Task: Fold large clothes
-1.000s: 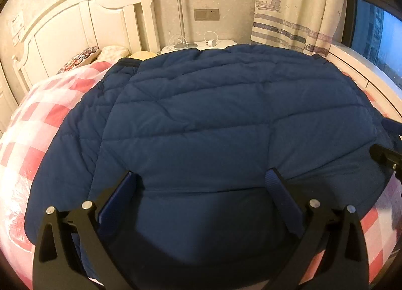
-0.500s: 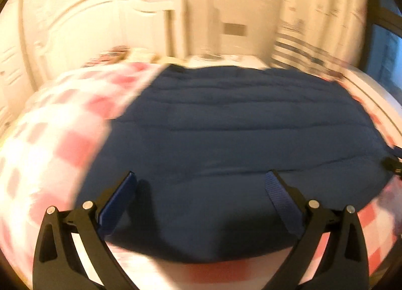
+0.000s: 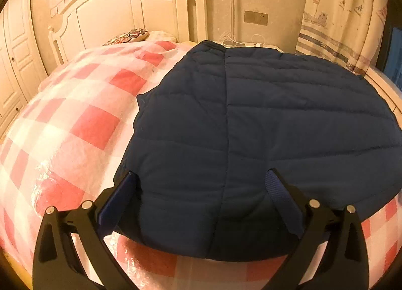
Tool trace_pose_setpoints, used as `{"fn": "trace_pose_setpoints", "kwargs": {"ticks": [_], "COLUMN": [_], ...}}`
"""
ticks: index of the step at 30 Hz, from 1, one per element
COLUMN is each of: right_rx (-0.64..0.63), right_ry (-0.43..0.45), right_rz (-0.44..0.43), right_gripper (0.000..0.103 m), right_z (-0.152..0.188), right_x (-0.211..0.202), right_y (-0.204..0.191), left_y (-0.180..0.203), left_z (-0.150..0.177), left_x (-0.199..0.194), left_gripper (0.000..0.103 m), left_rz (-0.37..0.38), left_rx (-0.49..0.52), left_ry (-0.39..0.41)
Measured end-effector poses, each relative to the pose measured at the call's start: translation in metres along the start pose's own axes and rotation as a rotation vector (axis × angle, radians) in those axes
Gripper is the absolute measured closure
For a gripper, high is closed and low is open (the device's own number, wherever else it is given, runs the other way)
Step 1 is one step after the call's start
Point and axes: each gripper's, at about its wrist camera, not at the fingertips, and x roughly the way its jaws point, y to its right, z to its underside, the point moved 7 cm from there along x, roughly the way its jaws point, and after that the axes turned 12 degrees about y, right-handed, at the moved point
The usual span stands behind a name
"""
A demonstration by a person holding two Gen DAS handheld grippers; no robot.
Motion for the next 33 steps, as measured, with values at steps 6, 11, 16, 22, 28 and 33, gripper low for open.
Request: {"fn": "trace_pose_setpoints", "kwargs": {"ticks": [6, 11, 16, 22, 28, 33], "right_rx": [-0.003, 0.019, 0.170, 0.256, 0.389, 0.498], "right_ry": [-0.058, -0.040, -0.010, -0.078, -0.076, -0.045], "right_rz": [-0.051, -0.035, -0.172, -0.174, -0.211, -0.237], "right_gripper": [0.004, 0.005, 0.005, 0.005, 0.004, 0.004], "right_z": [0.018, 0.011, 0.020, 0.051, 0.055, 0.034], "right_x": [0.025, -0.001, -0.048, -0.056, -0.028, 0.001], "right_y": [-0.003, -0.005, 0.002, 0.014, 0.025, 0.022], "left_y": [0.000, 0.000, 0.001, 0.001, 0.001, 0.001], "left_z": [0.001, 0.001, 0.001, 0.001, 0.001, 0.001], "left_x": [-0.001, -0.001, -0.001, 0.000, 0.000, 0.000], "left_gripper": [0.002, 0.002, 0.002, 0.002, 0.002, 0.002], "left_rz": [0.010, 0.010, 0.010, 0.010, 0.010, 0.011], "left_rx": [-0.009, -0.009, -0.009, -0.009, -0.007, -0.007], "left_ry": [0.003, 0.003, 0.003, 0.003, 0.003, 0.002]}}
